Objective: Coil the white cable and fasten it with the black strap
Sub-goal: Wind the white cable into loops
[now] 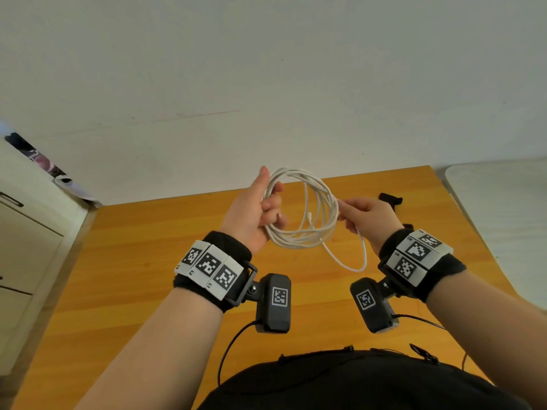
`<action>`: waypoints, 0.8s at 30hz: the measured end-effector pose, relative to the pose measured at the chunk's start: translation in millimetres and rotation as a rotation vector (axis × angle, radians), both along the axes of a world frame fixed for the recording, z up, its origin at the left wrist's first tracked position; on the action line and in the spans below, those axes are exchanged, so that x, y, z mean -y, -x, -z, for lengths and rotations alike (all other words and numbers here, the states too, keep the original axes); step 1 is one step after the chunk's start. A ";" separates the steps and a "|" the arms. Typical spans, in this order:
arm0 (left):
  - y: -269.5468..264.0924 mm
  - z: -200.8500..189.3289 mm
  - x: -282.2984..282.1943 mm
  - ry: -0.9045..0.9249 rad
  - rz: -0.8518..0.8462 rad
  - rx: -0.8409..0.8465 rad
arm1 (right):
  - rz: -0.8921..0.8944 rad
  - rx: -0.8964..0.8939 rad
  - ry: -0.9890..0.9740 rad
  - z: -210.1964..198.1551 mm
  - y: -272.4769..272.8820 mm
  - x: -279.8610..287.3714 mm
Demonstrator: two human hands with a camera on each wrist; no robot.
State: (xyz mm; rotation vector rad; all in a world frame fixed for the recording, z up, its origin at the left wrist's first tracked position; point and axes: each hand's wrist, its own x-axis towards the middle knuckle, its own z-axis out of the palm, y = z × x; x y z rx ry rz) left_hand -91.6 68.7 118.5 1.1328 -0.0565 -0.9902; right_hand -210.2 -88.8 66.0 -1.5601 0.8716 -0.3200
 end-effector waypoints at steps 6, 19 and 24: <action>0.0 -1.7 0.3 0.115 -0.105 -0.135 | -0.078 -0.119 -0.085 11.4 4.4 -12.6; 16.9 8.9 6.5 0.127 -0.128 -0.006 | -0.183 -0.271 0.092 18.4 20.1 -36.2; 30.1 8.1 16.0 0.105 -0.093 0.181 | -0.442 -0.363 0.309 20.7 24.9 -37.8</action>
